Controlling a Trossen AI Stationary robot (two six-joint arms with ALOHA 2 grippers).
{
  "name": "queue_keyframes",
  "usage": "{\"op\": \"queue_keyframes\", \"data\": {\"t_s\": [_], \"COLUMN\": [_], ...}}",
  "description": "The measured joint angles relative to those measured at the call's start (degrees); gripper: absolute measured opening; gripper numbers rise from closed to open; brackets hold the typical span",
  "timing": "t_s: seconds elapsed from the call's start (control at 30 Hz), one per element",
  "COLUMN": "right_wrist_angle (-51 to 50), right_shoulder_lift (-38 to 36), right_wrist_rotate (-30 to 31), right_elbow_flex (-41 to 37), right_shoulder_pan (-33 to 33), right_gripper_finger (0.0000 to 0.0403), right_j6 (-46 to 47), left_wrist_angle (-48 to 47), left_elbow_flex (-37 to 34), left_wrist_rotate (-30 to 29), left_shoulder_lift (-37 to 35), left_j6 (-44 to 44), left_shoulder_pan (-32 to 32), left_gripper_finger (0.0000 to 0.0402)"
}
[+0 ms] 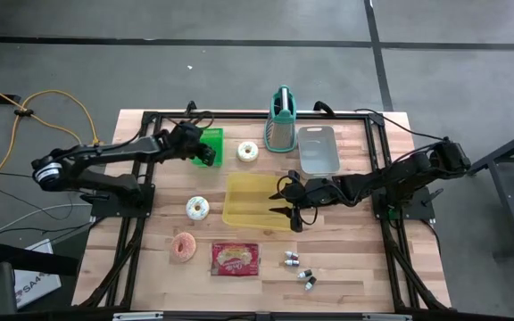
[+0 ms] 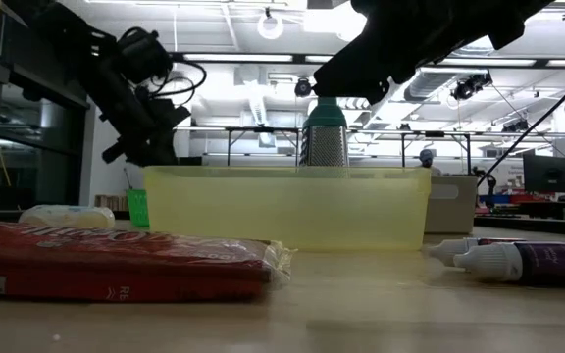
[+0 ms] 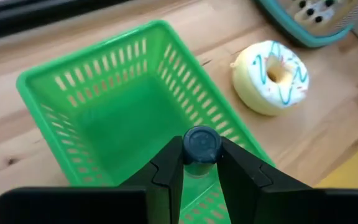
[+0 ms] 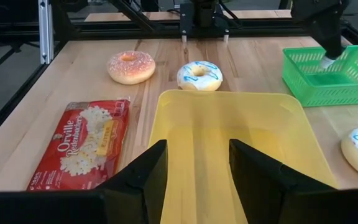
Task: Pick & Place Food Item
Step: Put the blue food coloring bottle into the green bin, then put the black food coloring bottle into the green bin
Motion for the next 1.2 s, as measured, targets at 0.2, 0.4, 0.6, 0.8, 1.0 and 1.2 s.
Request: {"op": "queue_keyframes", "data": {"t_s": [0.2,0.4,0.6,0.8,1.0,1.2], "right_wrist_angle": [0.00,-0.01,-0.02,-0.04,-0.11,-0.42], "right_shoulder_lift": [0.00,0.00,0.00,0.01,0.01,0.00], "right_wrist_rotate": [-0.01,-0.42,-0.42,-0.42,-0.42,-0.42], "right_elbow_flex": [0.00,0.00,0.00,0.00,0.00,0.00], "right_shoulder_pan": [0.00,0.00,0.00,0.00,0.00,0.00], "right_gripper_finger": [0.0158,0.0157,0.0156,0.0156,0.0154,0.0153], "right_j6": [0.68,1.22,1.22,1.22,1.22,1.22], "left_wrist_angle": [-0.09,0.00,0.23,1.34,2.87,3.69], "left_elbow_flex": [0.00,0.00,0.00,0.00,0.00,0.00], "left_wrist_rotate": [3.85,3.88,4.07,4.16,4.23,4.23], "left_shoulder_lift": [3.01,6.30,6.69,6.69,6.69,6.69], "left_j6": [-0.14,-0.22,0.46,0.85,0.90,1.32], "left_shoulder_pan": [1.77,1.79,1.76,1.76,1.76,1.76], "left_gripper_finger": [0.0079,0.0080,0.0113,0.0133,0.0134,0.0134]}}
